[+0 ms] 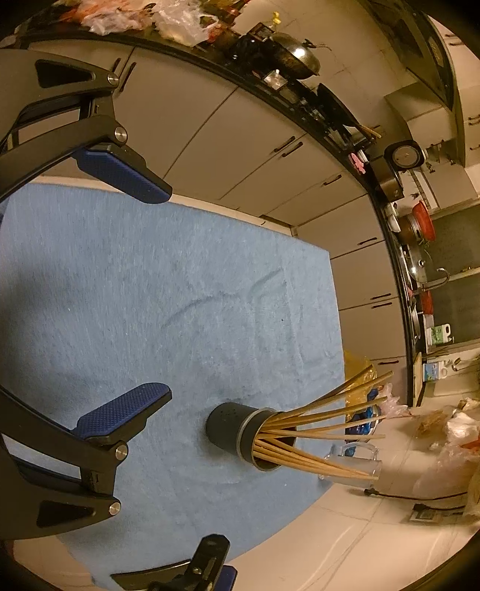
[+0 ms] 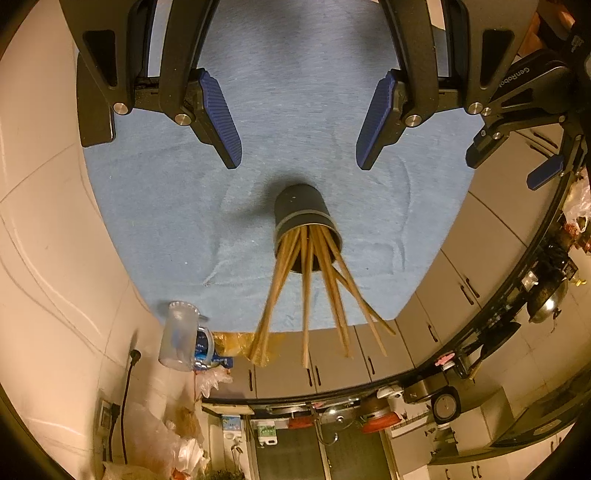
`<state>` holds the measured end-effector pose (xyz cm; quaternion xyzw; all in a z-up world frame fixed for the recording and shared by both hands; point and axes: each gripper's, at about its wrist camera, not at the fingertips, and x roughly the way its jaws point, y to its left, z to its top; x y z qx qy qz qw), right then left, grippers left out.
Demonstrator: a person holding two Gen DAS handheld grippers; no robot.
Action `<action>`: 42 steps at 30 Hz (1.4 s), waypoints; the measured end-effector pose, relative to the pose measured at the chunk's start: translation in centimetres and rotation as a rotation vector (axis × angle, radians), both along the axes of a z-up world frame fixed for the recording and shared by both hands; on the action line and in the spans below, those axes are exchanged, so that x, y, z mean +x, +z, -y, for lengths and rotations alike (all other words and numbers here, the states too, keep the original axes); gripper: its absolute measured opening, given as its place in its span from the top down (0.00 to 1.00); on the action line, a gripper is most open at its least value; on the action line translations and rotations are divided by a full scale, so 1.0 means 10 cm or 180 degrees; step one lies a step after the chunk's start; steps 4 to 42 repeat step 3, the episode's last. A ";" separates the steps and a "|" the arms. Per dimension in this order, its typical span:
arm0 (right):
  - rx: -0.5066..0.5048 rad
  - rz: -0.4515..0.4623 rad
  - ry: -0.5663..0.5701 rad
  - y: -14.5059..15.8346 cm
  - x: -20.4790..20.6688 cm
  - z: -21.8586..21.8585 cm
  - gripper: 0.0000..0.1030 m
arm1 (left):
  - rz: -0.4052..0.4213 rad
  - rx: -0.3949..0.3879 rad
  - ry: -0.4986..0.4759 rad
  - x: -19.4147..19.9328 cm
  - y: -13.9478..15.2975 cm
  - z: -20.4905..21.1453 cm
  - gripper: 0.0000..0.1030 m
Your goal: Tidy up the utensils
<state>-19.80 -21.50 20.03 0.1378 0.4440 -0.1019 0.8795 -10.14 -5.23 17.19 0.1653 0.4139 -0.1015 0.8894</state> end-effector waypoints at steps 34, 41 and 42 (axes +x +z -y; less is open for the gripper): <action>0.0148 -0.0089 -0.0171 -0.17 0.06 0.29 0.30 | -0.0083 -0.0106 0.0089 0.14 -0.21 -0.02 0.06; 0.0148 -0.0089 -0.0171 -0.17 0.06 0.29 0.30 | -0.0083 -0.0106 0.0089 0.14 -0.21 -0.02 0.06; 0.0148 -0.0089 -0.0171 -0.17 0.06 0.29 0.30 | -0.0083 -0.0106 0.0089 0.14 -0.21 -0.02 0.06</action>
